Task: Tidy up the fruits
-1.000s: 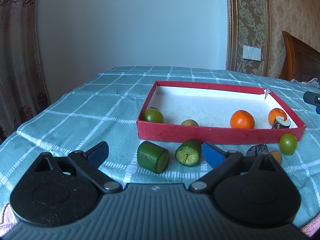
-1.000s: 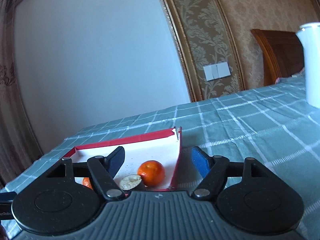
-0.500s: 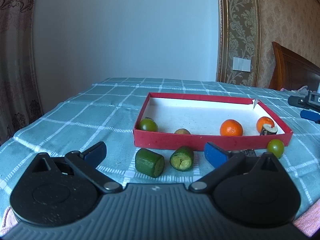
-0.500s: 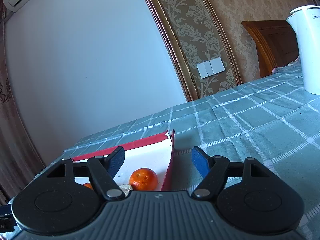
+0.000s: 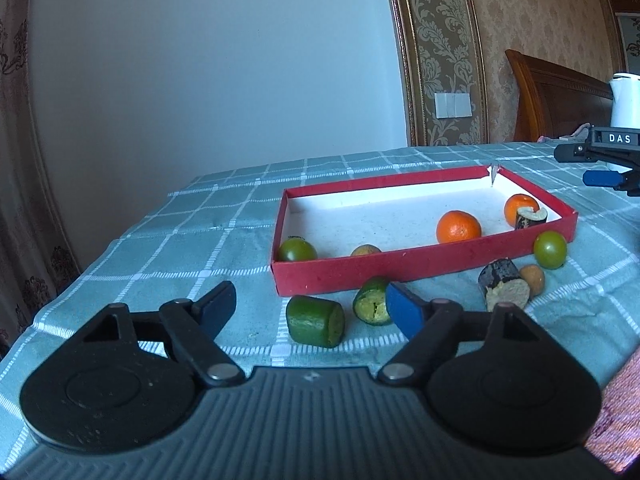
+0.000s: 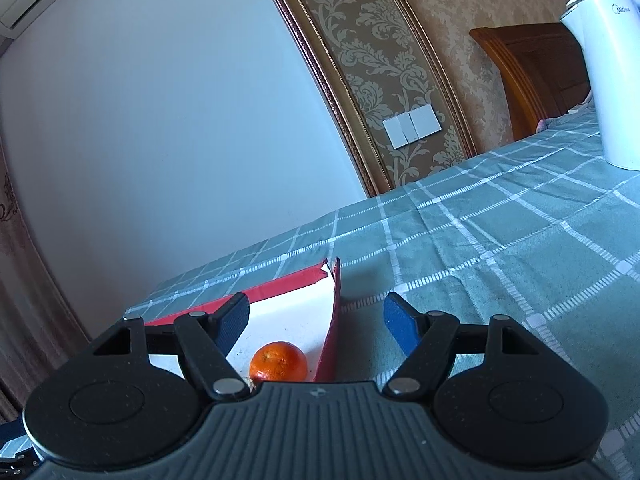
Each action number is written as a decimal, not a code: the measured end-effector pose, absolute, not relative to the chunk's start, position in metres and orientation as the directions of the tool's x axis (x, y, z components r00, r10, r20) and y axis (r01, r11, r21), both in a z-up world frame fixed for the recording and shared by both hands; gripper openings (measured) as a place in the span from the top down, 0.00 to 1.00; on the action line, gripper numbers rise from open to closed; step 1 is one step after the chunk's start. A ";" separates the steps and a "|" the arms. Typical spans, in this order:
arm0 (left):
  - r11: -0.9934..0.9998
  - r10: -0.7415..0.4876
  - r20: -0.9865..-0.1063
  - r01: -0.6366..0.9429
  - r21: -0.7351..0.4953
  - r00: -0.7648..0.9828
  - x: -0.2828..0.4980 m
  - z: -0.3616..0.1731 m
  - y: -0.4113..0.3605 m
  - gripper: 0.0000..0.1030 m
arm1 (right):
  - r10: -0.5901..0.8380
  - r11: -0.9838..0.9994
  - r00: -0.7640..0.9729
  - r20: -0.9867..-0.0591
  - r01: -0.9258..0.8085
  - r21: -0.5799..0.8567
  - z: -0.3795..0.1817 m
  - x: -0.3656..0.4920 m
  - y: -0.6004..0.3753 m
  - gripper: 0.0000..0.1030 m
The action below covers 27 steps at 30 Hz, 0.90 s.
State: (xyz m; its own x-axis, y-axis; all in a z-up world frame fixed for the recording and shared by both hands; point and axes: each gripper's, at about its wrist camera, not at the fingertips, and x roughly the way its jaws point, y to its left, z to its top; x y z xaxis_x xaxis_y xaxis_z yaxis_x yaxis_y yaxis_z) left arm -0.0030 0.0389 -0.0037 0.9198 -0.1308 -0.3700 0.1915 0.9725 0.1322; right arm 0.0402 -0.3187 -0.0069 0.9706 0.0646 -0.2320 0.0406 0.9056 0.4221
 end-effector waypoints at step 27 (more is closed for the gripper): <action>0.969 -0.164 -0.517 0.235 0.075 0.840 0.033 -0.012 0.042 0.53 | 0.049 0.911 0.976 -0.213 0.044 0.411 -0.004 0.037 -0.318 0.27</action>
State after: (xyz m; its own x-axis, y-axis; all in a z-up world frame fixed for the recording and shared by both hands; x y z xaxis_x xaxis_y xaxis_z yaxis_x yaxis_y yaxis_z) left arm 0.0326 0.0420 -0.0117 0.8404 -0.1637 -0.5167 0.2349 0.9691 0.0752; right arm 0.0372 -0.3179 -0.0045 0.9759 0.0488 -0.2126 0.0439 0.9108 0.4106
